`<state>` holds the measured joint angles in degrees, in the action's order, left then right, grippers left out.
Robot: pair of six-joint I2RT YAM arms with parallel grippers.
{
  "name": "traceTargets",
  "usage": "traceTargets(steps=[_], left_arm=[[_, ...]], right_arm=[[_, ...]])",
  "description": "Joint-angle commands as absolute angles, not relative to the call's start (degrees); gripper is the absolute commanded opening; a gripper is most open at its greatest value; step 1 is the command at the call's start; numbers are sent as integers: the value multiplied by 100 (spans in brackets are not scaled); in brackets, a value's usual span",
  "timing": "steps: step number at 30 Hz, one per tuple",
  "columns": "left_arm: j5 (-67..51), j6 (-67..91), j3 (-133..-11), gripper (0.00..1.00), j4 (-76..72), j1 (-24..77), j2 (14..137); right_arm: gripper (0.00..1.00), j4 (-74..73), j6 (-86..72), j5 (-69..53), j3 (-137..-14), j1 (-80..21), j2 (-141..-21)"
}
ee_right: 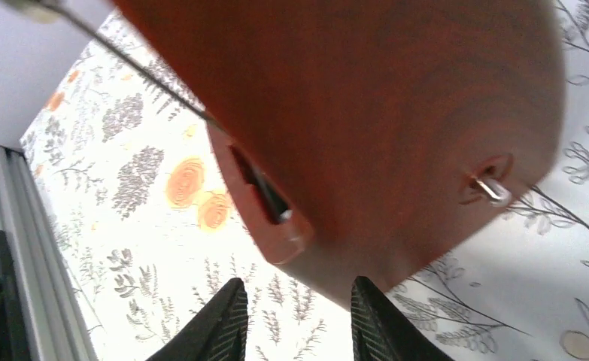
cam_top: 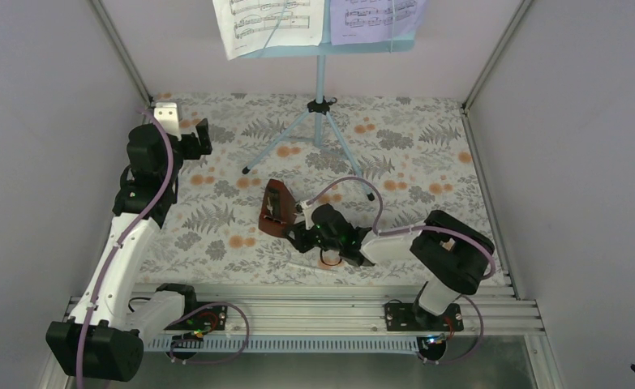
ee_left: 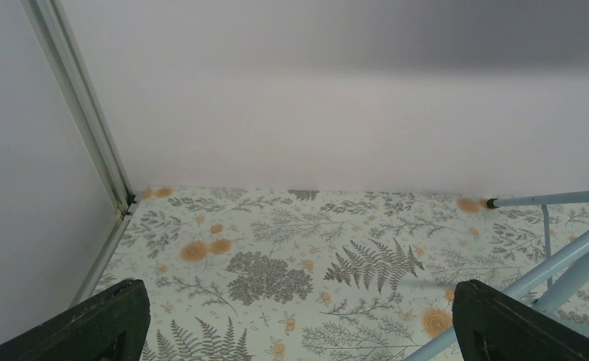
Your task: Pack up the instrument practice props
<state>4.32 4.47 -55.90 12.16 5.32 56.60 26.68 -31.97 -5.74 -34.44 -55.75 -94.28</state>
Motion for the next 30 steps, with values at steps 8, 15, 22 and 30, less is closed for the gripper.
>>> traceTargets(steps=[8,15,22,30], left_arm=[[506,354,-5515,100,1152,554,5546],[450,346,-5496,100,1139,555,5544],[316,359,-5477,100,1096,556,5550],[305,353,-5471,100,1092,554,5534]], right_arm=[[58,3047,-2492,-322,-2366,-5366,-7691],[95,3496,-1795,-964,-1810,-4954,-6412],[100,3618,-1190,-1136,-2306,-4824,-6471],[100,4036,-171,-1941,-3135,-4825,-7379]])
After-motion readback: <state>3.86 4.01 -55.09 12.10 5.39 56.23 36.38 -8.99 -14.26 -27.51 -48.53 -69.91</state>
